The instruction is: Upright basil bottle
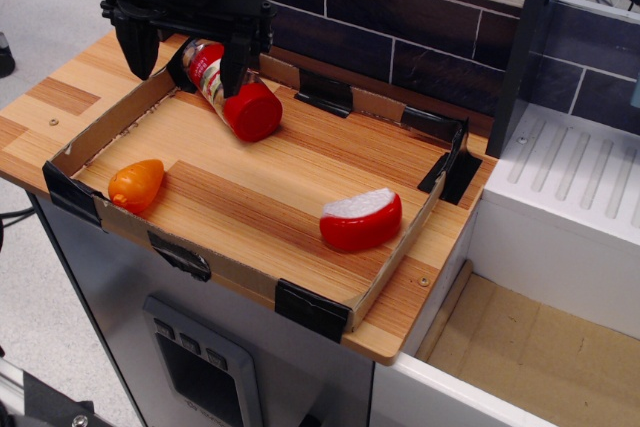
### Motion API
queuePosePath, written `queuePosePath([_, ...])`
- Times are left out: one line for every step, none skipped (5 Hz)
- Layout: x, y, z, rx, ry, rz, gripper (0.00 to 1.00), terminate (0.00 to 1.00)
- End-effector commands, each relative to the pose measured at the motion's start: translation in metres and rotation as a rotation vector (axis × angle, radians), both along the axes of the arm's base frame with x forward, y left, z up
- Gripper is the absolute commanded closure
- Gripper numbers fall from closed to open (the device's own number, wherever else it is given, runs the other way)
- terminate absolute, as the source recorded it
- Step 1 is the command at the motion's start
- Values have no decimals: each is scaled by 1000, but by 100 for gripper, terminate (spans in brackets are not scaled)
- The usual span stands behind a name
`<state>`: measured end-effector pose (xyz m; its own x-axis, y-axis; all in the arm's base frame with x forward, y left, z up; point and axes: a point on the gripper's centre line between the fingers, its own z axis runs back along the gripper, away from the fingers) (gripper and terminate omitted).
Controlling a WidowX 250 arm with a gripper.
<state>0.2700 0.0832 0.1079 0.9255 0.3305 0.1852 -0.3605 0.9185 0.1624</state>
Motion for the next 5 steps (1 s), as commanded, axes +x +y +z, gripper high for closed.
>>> queuePosePath([0,0,0,0,0,0,0,0])
queuePosePath([21,-5,5,-195,1,252,0,0])
queuePosePath([42,-2,0,-264,16,505,0,0])
queuePosePath([59,6,-10,-264,-5,710,0,0])
queuePosePath([65,11,-25,-234,-53,758,0,0])
